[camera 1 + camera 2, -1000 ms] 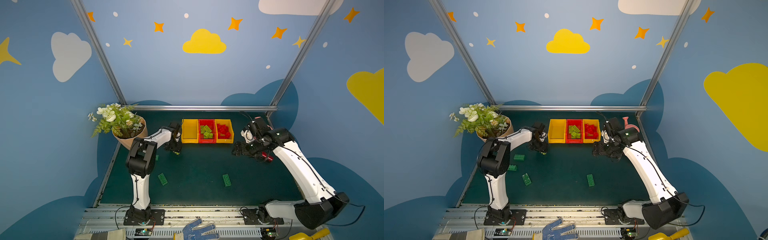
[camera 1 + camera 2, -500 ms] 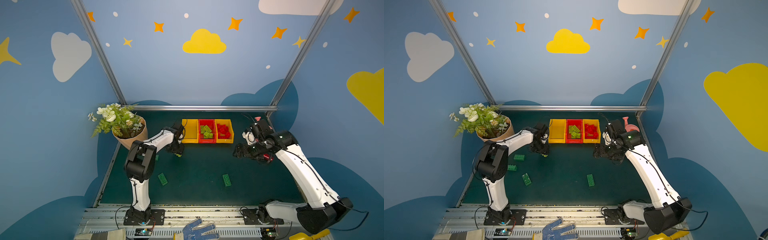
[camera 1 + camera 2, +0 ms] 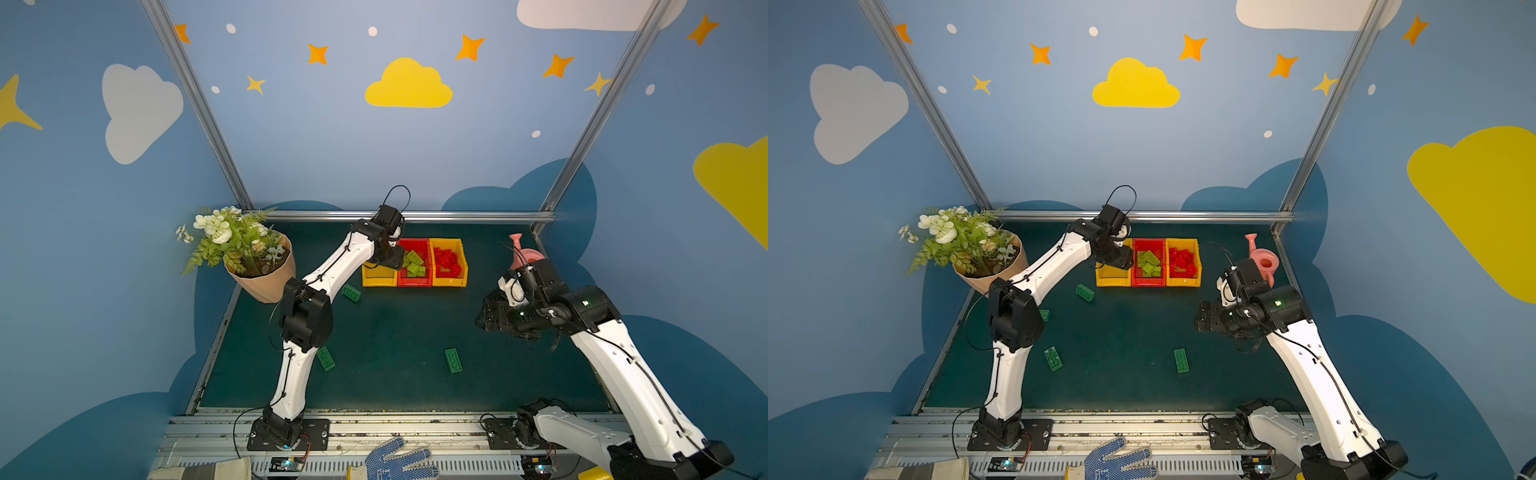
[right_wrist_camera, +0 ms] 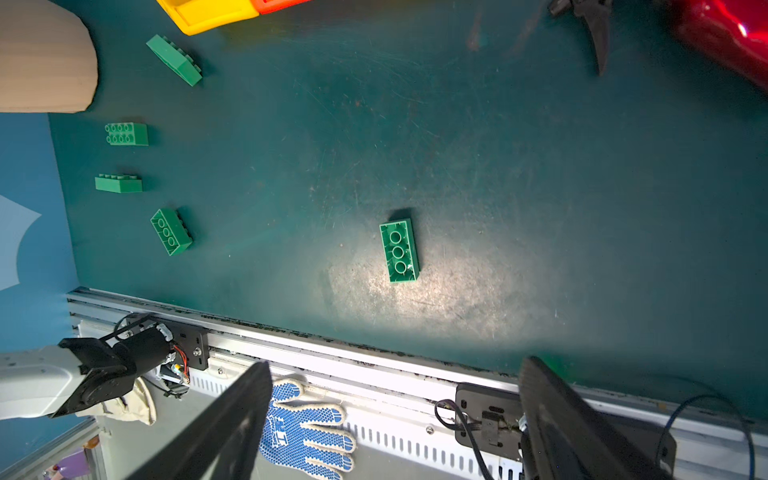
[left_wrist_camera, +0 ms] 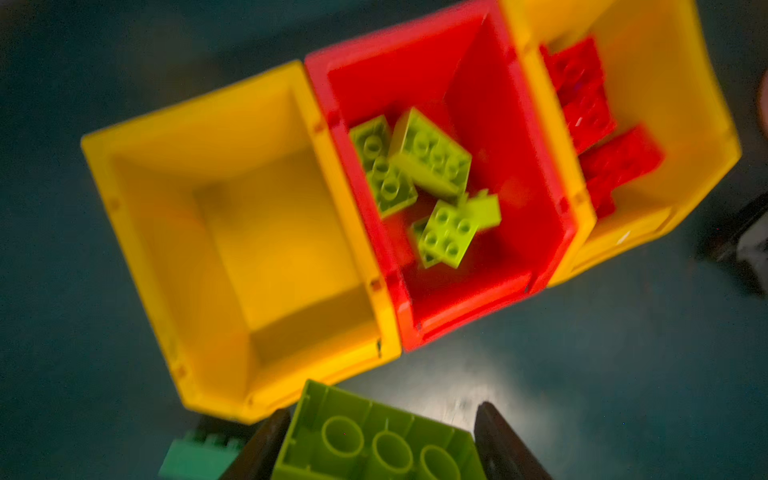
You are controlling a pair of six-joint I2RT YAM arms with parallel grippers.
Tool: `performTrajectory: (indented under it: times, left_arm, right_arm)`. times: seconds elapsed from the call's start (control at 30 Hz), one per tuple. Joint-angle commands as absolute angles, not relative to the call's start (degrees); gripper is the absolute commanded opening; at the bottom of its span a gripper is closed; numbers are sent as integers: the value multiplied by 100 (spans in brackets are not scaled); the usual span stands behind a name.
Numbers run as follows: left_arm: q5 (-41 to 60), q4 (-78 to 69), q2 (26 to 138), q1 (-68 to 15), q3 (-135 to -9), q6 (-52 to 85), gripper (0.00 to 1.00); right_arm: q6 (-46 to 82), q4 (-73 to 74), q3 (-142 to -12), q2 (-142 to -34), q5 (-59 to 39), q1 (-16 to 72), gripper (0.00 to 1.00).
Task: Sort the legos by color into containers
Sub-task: 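Carry the lime brick over the red bin and open the left gripper, then move the left gripper back near the plant and grasp a green brick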
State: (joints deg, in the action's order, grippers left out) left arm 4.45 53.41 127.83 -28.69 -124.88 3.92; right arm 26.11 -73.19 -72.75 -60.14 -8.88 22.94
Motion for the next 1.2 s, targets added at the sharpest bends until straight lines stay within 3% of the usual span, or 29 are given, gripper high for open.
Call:
performTrajectory:
  times: [0.0, 0.2, 0.37, 0.47, 0.67, 0.8, 0.97, 1.17]
  left_arm:
    - [735, 5675, 13427, -2913, -13363, 730, 54]
    - [1077, 5457, 14414, -2989, -14750, 1174, 55]
    - [1146, 4863, 14635, -3006, -14830, 1331, 58]
    - [1163, 4690, 14774, -2997, -14915, 1370, 73]
    - [1176, 4649, 14781, -3014, -15118, 1510, 92]
    - [815, 4846, 14440, -3024, -15080, 1643, 93]
    - [-279, 5308, 13578, -3009, -14295, 1921, 94]
    - [-1194, 4905, 11819, -2937, -11599, 2711, 94]
  right_arm:
    - [2859, -7481, -7144, -5722, -740, 2250, 91]
    - [2953, -7811, -7168, -5431, -472, 2199, 91]
    - [3028, -8011, -7221, -5306, -348, 2138, 91]
    - [3062, -8061, -7213, -5271, -346, 2114, 91]
    - [2977, -8010, -7223, -5368, -416, 2052, 91]
    - [2846, -7817, -7226, -5530, -548, 2013, 91]
    - [2683, -7441, -7171, -5779, -743, 1996, 91]
    - [2540, -7028, -7010, -6000, -1008, 2000, 91]
